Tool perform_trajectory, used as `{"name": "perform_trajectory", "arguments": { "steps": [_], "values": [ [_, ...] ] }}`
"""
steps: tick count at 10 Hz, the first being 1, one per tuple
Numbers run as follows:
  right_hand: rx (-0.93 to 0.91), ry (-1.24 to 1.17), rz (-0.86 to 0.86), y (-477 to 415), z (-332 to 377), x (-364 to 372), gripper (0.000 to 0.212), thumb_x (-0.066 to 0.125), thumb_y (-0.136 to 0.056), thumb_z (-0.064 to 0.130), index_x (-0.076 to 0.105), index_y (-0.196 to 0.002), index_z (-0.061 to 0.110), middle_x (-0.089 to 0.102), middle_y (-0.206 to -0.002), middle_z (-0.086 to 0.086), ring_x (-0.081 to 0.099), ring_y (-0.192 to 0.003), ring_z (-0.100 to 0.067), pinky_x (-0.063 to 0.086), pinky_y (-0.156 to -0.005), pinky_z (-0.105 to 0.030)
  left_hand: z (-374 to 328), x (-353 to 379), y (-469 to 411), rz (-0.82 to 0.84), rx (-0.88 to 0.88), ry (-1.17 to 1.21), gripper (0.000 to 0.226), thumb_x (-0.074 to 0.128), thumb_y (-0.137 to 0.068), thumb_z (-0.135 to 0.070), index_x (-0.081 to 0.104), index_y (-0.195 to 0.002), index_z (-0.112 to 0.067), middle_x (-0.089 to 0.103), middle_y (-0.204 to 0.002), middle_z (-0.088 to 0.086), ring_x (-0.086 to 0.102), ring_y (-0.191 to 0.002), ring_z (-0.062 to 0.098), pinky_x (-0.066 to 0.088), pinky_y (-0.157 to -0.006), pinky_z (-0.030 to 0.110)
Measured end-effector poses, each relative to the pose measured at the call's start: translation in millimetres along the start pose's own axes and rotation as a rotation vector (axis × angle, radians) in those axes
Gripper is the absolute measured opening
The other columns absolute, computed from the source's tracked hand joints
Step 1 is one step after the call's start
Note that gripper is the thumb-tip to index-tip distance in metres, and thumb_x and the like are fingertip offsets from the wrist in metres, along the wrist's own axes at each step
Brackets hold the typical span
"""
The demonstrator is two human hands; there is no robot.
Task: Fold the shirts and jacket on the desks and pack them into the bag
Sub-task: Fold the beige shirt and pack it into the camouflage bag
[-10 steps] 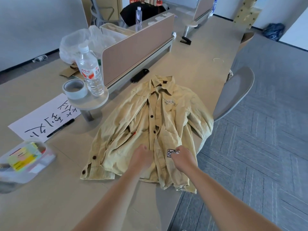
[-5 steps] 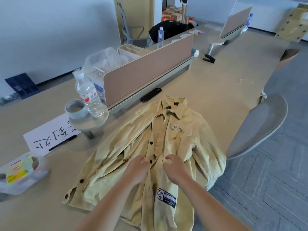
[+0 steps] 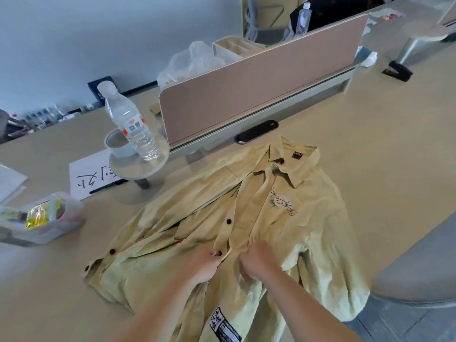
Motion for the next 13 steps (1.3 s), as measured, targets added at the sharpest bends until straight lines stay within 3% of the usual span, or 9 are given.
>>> {"name": "perform_trajectory", "arguments": {
  "steps": [1,2,3,5,6,7,9,11,13],
  "values": [
    [-0.007,-0.012,-0.004,0.4,3.4,-12.4,0.025,0.050,-0.096,0.026,0.064,-0.106,0.007,0.053,-0.090,-0.004,0.052,-0.085,-0.024,0.040,-0.070,-0.027,-1.7,3.5,-6.3,0.060,-0.006,-0.044,0.022,0.041,-0.098,-0.005,0.060,-0.089,-0.008,0.039,-0.065,-0.001,0.035,-0.054,0.014,0.038,-0.055,0.034],
    [-0.028,0.086,-0.048,7.2,14.3,-23.8,0.022,0.047,-0.094,0.024,0.063,-0.099,0.011,0.052,-0.100,-0.007,0.056,-0.086,-0.026,0.045,-0.071,-0.028,-8.8,-20.1,15.1,0.014,-0.016,0.199,0.023,0.047,-0.100,-0.020,0.068,-0.103,-0.010,0.067,-0.089,0.005,0.063,-0.080,0.023,0.047,-0.067,0.027],
    [-0.066,0.089,-0.106,13.0,32.2,-27.1,0.017,0.043,-0.088,0.022,0.058,-0.086,0.014,0.057,-0.101,-0.010,0.060,-0.085,-0.029,0.045,-0.069,-0.031,4.4,-48.3,25.3,-0.041,-0.008,0.223,0.029,0.040,-0.102,-0.020,0.065,-0.113,-0.010,0.065,-0.099,0.006,0.061,-0.086,0.019,0.044,-0.066,0.027],
    [-0.177,0.046,-0.072,37.1,89.1,-0.5,0.020,0.049,-0.087,0.016,0.048,-0.067,0.015,0.050,-0.073,-0.001,0.045,-0.060,-0.018,0.030,-0.053,-0.029,64.0,-106.1,38.1,-0.164,-0.056,0.307,0.021,0.040,-0.097,-0.017,0.055,-0.082,-0.017,0.045,-0.081,-0.008,0.043,-0.061,0.013,0.032,-0.054,0.027],
    [-0.179,0.047,-0.053,39.5,113.1,13.7,0.019,0.047,-0.093,0.013,0.053,-0.075,0.014,0.055,-0.076,-0.003,0.049,-0.065,-0.019,0.033,-0.054,-0.029,93.1,-128.6,31.9,-0.167,-0.080,0.384,0.030,0.038,-0.093,-0.017,0.067,-0.102,-0.019,0.063,-0.088,0.013,0.045,-0.055,0.010,0.030,-0.044,0.021],
    [-0.173,-0.014,-0.090,33.6,124.6,23.0,0.025,0.051,-0.090,0.015,0.043,-0.066,0.015,0.043,-0.065,-0.002,0.040,-0.059,-0.020,0.027,-0.056,-0.032,107.1,-137.7,23.1,-0.119,-0.041,0.414,0.027,0.038,-0.095,-0.019,0.063,-0.094,-0.031,0.058,-0.074,0.002,0.043,-0.048,0.012,0.028,-0.044,0.022],
    [-0.144,-0.034,-0.150,33.9,144.6,7.2,0.015,0.053,-0.089,0.021,0.050,-0.075,0.016,0.047,-0.072,-0.003,0.045,-0.062,-0.022,0.031,-0.058,-0.030,90.4,-144.3,6.1,-0.078,0.066,0.395,0.025,0.035,-0.099,-0.021,0.060,-0.098,-0.022,0.061,-0.084,0.005,0.047,-0.062,0.018,0.030,-0.054,0.030],
    [-0.134,-0.085,-0.162,18.1,149.8,-44.5,0.010,0.048,-0.092,0.017,0.056,-0.086,0.015,0.056,-0.079,0.000,0.051,-0.065,-0.017,0.038,-0.057,-0.028,39.3,-131.2,-17.9,-0.035,0.062,0.491,0.046,0.045,-0.095,-0.024,0.048,-0.140,-0.019,0.064,-0.083,0.001,0.053,-0.062,0.017,0.038,-0.054,0.030],
    [-0.056,-0.286,-0.094,-50.4,122.1,-99.2,0.040,0.052,-0.095,0.025,0.053,-0.135,0.023,0.060,-0.093,0.008,0.064,-0.081,-0.015,0.047,-0.061,-0.028,-15.5,-97.7,-53.8,0.002,-0.033,0.493,0.064,0.049,-0.100,-0.029,0.018,-0.156,-0.036,0.065,-0.125,0.005,0.073,-0.088,0.024,0.056,-0.069,0.034]
  ]
}}
Point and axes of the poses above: each hand's wrist, its own y-axis away from the middle knuckle, its own x-axis out of the palm, z = x × y, the point moved 4 cm from there along -y, towards the middle knuckle
